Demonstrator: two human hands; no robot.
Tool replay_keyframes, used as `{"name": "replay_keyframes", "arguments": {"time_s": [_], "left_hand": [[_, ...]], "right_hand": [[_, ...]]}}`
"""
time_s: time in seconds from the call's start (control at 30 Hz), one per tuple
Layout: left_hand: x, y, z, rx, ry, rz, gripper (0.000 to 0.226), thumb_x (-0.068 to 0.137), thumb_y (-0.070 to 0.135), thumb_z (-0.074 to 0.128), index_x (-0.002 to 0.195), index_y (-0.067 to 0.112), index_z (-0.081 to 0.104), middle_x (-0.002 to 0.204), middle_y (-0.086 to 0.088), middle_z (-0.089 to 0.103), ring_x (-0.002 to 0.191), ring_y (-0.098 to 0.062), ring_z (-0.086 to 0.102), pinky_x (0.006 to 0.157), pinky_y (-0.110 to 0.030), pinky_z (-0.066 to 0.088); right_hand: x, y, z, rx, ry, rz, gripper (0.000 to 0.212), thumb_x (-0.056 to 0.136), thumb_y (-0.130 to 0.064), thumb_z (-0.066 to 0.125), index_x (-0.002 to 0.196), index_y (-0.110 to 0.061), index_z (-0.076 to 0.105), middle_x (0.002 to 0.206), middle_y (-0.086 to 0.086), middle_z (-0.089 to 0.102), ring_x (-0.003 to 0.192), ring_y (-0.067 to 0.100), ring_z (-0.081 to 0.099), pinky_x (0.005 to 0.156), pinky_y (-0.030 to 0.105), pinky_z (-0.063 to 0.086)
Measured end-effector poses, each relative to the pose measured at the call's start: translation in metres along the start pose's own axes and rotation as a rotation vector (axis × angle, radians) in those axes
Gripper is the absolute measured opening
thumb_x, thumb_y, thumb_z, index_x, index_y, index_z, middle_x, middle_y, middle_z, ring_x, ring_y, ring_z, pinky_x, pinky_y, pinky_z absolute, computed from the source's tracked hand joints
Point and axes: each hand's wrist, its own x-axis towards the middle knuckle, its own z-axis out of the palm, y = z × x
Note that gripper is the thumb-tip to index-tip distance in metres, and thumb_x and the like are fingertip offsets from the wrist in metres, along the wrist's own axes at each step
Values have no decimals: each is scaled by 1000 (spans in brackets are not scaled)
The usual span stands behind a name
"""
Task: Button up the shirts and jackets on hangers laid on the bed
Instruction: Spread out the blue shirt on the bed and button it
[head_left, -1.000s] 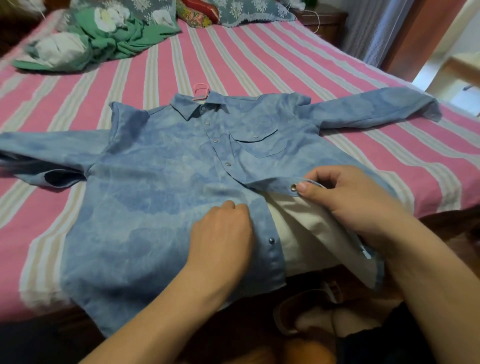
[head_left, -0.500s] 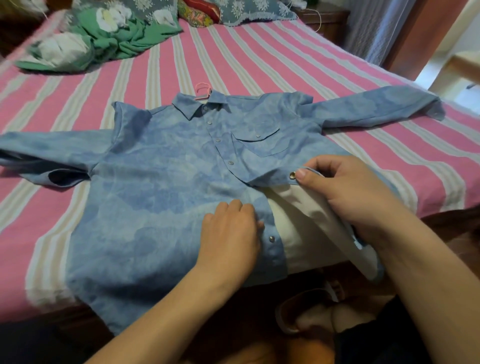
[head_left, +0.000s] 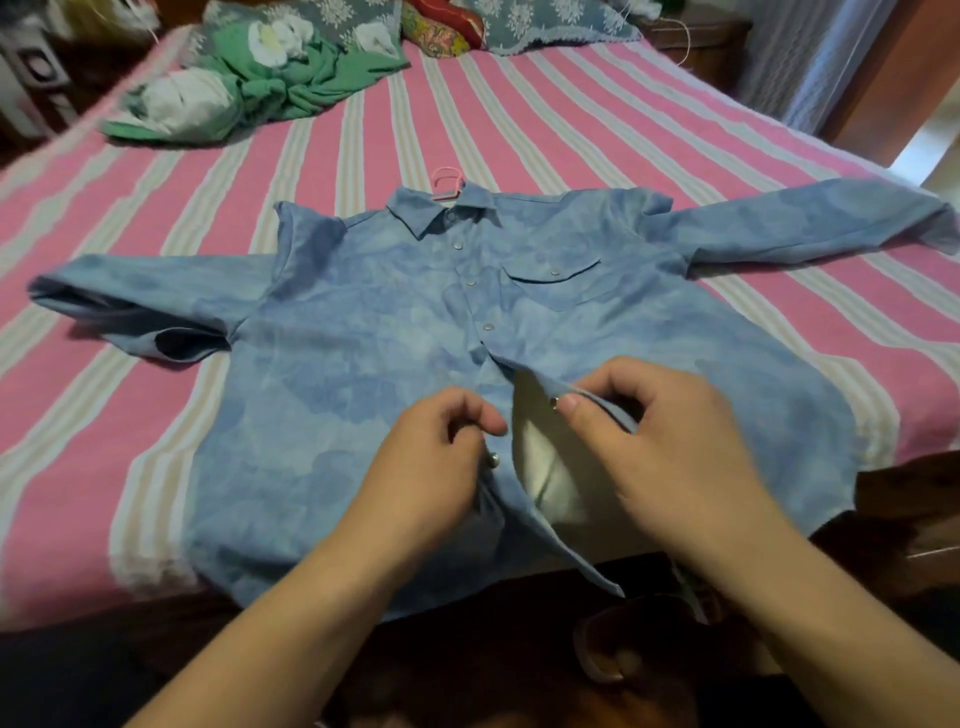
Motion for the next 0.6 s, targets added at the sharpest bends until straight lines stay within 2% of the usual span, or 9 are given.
{"name": "replay_keyframes", "arguments": {"time_s": [0.1, 0.17, 0.23, 0.33, 0.4, 0.5, 0.53, 0.6], "left_hand": [[-5, -5, 2, -3, 13, 16, 15, 85, 8, 69, 88, 22, 67, 51, 15, 52, 42, 1, 40, 45, -17, 31], [-7, -8, 1, -37, -1, 36, 21, 81, 10, 79, 92, 23, 67, 52, 12, 48, 46, -4, 39, 49, -20, 33], [-5, -9, -2, -69, 17, 52, 25, 78, 10, 83, 92, 24, 68, 51, 14, 50, 48, -6, 41, 52, -23, 37], [-1, -8, -4, -45, 77, 110, 18, 81, 15, 82, 86, 25, 69, 52, 15, 52, 50, -10, 44, 54, -30, 41], [-1, -6, -4, -29, 62, 124, 16, 83, 12, 79, 83, 24, 68, 56, 9, 56, 53, -9, 48, 56, -29, 41], [-4, -5, -5, -181, 13, 33, 18, 85, 5, 77, 85, 20, 67, 74, -17, 66, 64, -20, 57, 64, -37, 45], [-4, -4, -6, -233, 14, -5, 19, 85, 3, 77, 84, 19, 66, 74, -20, 65, 64, -22, 56, 65, -39, 46], [-3, -3, -7, -299, 18, -54, 20, 83, 0, 78, 83, 15, 64, 71, -16, 61, 62, -21, 56, 67, -40, 47]], "right_hand": [[-6, 4, 15, -54, 14, -64, 11, 85, -24, 77, 76, -22, 71, 71, -12, 66, 77, 5, 59, 66, 9, 38], [-6, 4, 17, -61, 18, -96, 10, 85, -23, 76, 77, -22, 70, 74, -11, 66, 77, 7, 59, 69, 13, 40], [-5, 4, 18, -55, 24, -122, 10, 86, -24, 76, 78, -22, 71, 74, -11, 66, 77, 7, 59, 70, 15, 41], [-5, 4, 22, -60, 19, -147, 8, 84, -29, 71, 80, -24, 74, 75, -12, 67, 76, 6, 59, 69, 17, 42], [-8, 5, 27, -67, -31, -140, 14, 83, -34, 65, 87, -28, 78, 78, -12, 69, 76, 4, 61, 71, 23, 46], [-13, 7, 34, -81, -92, -150, 19, 84, -35, 63, 94, -33, 79, 81, -15, 70, 78, 1, 64, 73, 29, 52], [-13, 7, 35, -84, -96, -152, 20, 84, -35, 64, 95, -34, 80, 81, -16, 71, 79, 1, 64, 73, 29, 53], [-13, 8, 34, -83, -103, -147, 18, 84, -33, 66, 94, -34, 80, 81, -18, 70, 79, -1, 64, 73, 26, 53]]}}
